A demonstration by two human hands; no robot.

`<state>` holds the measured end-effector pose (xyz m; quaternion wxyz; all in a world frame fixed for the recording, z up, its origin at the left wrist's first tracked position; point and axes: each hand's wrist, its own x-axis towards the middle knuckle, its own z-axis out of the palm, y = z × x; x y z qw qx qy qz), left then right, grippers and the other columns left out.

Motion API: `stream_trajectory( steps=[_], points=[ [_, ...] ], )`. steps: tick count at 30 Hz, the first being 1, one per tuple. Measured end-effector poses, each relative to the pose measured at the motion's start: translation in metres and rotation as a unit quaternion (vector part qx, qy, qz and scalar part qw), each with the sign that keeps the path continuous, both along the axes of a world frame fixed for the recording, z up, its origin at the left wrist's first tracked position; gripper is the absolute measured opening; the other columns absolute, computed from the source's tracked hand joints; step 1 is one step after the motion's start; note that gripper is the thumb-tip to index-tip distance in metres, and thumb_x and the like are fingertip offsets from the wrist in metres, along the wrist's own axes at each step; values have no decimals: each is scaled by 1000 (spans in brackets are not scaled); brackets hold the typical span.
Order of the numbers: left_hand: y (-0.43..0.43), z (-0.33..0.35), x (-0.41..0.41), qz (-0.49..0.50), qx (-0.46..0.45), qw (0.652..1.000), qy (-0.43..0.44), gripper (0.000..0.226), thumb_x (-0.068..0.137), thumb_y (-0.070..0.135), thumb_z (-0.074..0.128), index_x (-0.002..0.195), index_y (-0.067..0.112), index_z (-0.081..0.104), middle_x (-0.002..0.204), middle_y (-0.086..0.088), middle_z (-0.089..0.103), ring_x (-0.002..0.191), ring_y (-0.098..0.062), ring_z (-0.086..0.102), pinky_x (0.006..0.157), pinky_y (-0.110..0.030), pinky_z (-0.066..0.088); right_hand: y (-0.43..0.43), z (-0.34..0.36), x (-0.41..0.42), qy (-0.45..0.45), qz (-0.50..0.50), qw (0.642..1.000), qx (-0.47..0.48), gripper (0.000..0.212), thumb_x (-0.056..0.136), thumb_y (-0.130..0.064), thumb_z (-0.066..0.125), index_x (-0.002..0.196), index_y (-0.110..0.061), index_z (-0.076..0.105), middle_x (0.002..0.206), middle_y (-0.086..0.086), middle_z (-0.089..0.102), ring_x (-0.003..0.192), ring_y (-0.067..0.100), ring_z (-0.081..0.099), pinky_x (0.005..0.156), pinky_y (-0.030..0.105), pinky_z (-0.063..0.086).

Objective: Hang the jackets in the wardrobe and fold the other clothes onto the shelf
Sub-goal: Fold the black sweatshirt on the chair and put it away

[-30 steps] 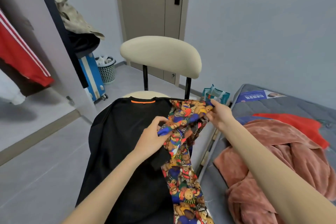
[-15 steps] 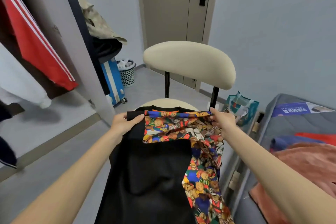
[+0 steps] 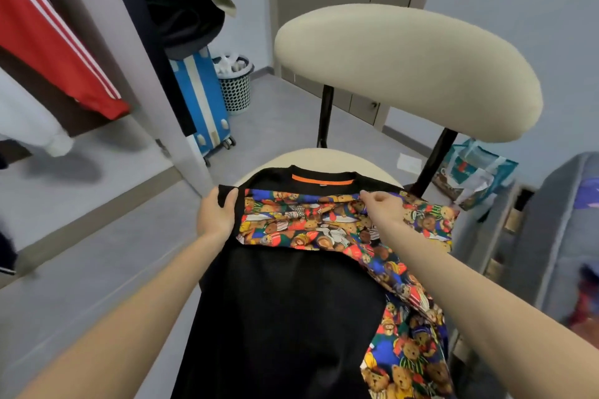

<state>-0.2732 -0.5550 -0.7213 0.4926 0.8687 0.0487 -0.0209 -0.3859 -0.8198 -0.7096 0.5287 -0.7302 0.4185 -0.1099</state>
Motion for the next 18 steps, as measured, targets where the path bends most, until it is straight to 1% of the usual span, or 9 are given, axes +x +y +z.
stream_trajectory(
  steps=[1, 2, 3, 5, 8, 11, 15, 17, 18],
  points=[
    [1, -6, 3, 7, 0, 1000, 0, 27, 99, 35, 51, 98, 9, 57, 101, -11, 64, 99, -31, 60, 83, -40, 48, 2, -6, -1, -1, 33, 999, -8, 15, 94, -24, 59, 89, -18, 71, 108, 5, 68, 92, 12, 57, 89, 27, 47],
    [1, -10, 6, 15, 2, 1000, 5, 28, 99, 34, 50, 99, 8, 57, 103, -12, 64, 101, -32, 60, 84, -40, 48, 3, -14, -2, 9, 81, 996, -41, 20, 94, -23, 59, 112, -20, 69, 124, 4, 63, 103, 12, 58, 93, 27, 47],
    [1, -14, 8, 23, 8, 1000, 13, 30, 100, 33, 48, 104, 5, 58, 108, -15, 64, 105, -33, 58, 88, -41, 47, 2, -24, -5, 36, 138, 986, -91, 33, 95, -28, 58, 128, -25, 60, 138, 3, 54, 120, 16, 53, 102, 34, 43],
    [-1, -17, 9, 36, 28, 999, 20, 33, 101, 29, 45, 119, 3, 55, 123, -17, 60, 115, -34, 54, 95, -41, 43, 7, -40, -13, 122, 227, 946, -196, 53, 95, -47, 51, 145, -39, 37, 158, 2, 27, 145, 26, 23, 118, 49, 16],
    [-4, -14, 8, 46, 44, 998, -28, 31, 102, 22, 44, 129, 9, 50, 134, -13, 55, 124, -30, 50, 96, -36, 41, 23, -58, -29, 161, 299, 908, -244, 59, 92, -69, 27, 145, -58, 4, 163, -6, -3, 149, 26, -8, 113, 56, -14],
    [-1, -5, 13, 34, 93, 990, -104, 26, 102, 22, 44, 124, 13, 54, 129, -11, 59, 120, -29, 53, 89, -36, 42, 32, -69, -48, 180, 346, 859, -331, 55, 83, -79, 2, 132, -68, -19, 157, -16, -21, 145, 24, -26, 107, 60, -22],
    [-2, 3, 16, 31, 131, 988, -81, 27, 102, 17, 42, 126, 9, 53, 129, -13, 58, 120, -30, 51, 93, -40, 41, 25, -69, -63, 203, 340, 837, -377, 59, 79, -80, -7, 134, -65, -21, 151, -23, -25, 144, 19, -27, 109, 64, -18],
    [-11, 7, 4, 34, 203, 974, -98, 33, 101, 15, 45, 133, 7, 49, 134, -14, 51, 125, -30, 46, 104, -40, 36, 22, -66, -64, 210, 343, 837, -370, 61, 82, -78, -2, 139, -61, -16, 154, -21, -22, 145, 18, -26, 109, 61, -17],
    [-20, 9, -6, 17, 247, 958, -141, 36, 99, 15, 48, 135, 7, 47, 138, -12, 48, 129, -28, 42, 111, -41, 30, 21, -64, -63, 212, 343, 841, -361, 60, 87, -74, 3, 143, -58, -13, 156, -18, -20, 145, 17, -24, 111, 59, -17]
  ],
)
